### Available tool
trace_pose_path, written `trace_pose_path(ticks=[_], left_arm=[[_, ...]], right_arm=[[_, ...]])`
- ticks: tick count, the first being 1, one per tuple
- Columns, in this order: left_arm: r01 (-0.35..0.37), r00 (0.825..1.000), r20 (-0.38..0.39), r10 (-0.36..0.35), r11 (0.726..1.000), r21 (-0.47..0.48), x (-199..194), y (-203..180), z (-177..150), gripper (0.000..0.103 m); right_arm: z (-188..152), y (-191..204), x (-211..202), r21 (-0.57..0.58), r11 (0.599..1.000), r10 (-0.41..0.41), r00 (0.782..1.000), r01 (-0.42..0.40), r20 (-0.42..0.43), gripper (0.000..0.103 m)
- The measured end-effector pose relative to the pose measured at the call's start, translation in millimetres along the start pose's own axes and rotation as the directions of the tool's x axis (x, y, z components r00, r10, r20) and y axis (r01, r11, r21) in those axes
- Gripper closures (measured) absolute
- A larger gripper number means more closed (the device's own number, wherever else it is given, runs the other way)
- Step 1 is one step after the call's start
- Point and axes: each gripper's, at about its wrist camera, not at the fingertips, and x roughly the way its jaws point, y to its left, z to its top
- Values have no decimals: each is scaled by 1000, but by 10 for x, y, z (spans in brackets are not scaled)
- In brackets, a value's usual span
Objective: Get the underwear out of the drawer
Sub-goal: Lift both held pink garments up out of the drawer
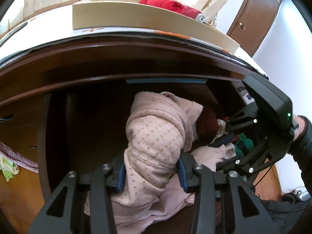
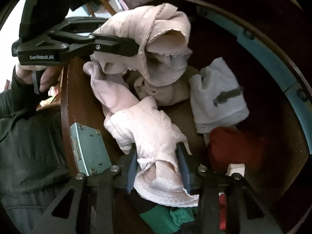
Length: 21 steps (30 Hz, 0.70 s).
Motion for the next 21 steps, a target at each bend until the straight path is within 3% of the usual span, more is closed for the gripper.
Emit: trace_pose_path(ticks=[7,13,21], left_arm=[[-33,997,69,33,999,-7,-124,-34,-70,62],[-39,993,106,41,999,-24,-179,-18,-116,62],[-43,987,152,50,998,-45,-243,-56,-183,62]], right_arm=[[-42,176,-126,4,999,-47,993,47,109,71],[8,112,-277,70,996,-63,969,47,237,71],[-9,25,-482,100,993,-98,944,69,316,71]])
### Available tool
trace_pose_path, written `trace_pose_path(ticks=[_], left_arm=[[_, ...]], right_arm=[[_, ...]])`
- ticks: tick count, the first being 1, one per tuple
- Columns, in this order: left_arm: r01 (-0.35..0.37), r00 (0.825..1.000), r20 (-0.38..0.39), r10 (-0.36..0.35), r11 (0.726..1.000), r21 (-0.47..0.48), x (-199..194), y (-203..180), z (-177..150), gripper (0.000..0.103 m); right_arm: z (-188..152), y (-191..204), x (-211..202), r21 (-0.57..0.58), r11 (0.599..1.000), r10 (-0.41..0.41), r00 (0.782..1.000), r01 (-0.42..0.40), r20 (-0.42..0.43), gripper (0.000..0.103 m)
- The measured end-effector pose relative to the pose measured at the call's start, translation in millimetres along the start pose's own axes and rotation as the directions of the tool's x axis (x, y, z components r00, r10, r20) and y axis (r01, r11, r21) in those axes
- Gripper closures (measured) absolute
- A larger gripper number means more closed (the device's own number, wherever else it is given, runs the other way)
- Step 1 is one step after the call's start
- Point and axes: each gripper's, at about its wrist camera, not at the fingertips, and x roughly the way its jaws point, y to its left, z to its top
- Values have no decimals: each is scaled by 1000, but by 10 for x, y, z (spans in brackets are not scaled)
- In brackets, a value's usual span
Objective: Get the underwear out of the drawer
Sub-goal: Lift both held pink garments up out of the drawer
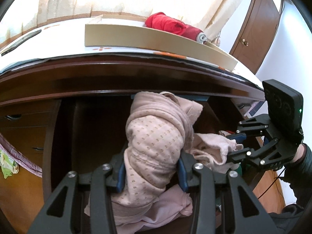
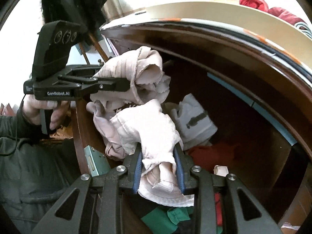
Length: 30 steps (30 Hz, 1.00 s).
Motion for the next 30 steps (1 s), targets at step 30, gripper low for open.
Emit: trace_pose_path(ticks=[30], left_arm=[[-19,985,172,29,998,-61,-194,-24,-226,62]], right_arm=[[-169,-284,-473,131,991,-47,966,13,254,71]])
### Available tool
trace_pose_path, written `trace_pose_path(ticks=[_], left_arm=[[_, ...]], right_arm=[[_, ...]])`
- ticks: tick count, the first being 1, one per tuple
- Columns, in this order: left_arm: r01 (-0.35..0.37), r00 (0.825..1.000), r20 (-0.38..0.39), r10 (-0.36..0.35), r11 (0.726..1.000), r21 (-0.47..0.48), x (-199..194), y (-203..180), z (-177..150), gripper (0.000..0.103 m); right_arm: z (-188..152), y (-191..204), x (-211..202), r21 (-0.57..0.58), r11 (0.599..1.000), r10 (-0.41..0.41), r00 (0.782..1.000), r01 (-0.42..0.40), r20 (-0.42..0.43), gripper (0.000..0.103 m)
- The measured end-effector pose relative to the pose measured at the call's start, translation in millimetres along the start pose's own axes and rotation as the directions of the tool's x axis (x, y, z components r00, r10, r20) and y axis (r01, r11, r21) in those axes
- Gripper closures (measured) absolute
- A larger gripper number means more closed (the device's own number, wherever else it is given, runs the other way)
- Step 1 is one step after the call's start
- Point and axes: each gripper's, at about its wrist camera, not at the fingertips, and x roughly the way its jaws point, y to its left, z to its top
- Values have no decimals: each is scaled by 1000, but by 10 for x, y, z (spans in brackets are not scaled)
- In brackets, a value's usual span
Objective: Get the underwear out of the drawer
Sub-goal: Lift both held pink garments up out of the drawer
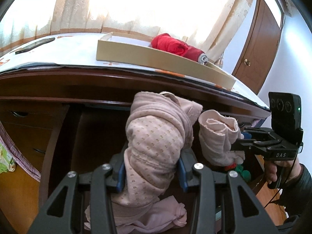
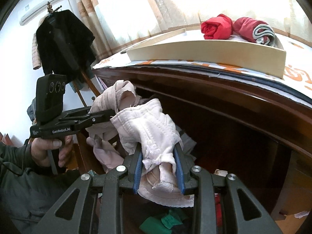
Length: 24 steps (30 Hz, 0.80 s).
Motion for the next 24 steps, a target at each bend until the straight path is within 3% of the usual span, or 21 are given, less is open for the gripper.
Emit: trace_pose_path(ticks=[24], left_arm=[[-13,991,134,5,998,58,-195,-155,19,62]], right_arm=[[-79,101,-250,-63,996,-47,985,58,167,71]])
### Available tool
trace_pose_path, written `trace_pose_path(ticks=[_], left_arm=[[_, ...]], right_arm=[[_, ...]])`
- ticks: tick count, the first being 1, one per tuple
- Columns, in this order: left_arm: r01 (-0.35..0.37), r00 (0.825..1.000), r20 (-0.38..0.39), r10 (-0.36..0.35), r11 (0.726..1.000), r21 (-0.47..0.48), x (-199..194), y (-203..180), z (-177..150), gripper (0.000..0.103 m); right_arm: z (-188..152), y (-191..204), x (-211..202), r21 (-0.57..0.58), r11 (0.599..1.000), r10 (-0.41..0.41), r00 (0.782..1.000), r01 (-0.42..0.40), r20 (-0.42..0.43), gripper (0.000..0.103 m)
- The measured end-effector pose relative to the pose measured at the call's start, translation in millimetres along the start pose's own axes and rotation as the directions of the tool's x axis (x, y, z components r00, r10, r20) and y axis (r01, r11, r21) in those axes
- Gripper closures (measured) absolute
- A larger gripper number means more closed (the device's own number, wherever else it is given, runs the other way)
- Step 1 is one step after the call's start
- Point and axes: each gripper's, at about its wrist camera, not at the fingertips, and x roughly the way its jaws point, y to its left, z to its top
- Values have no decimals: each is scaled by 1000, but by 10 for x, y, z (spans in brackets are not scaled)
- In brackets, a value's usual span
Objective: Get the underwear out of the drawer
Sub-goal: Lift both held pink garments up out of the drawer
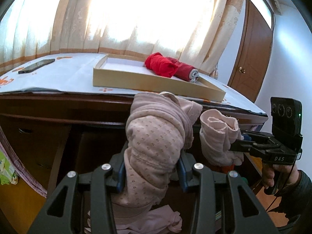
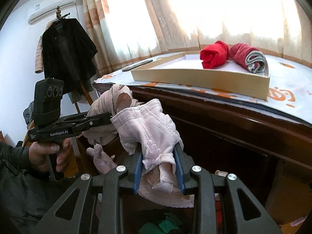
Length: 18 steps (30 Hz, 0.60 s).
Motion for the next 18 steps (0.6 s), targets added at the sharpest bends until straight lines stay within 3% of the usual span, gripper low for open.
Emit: trace_pose_path(ticks=[18], left_arm=[[-29,995,102,22,997,69,-209,-107,116,62]], right_arm=[[47,-45,-247,39,998,-48,988,43,146,71]])
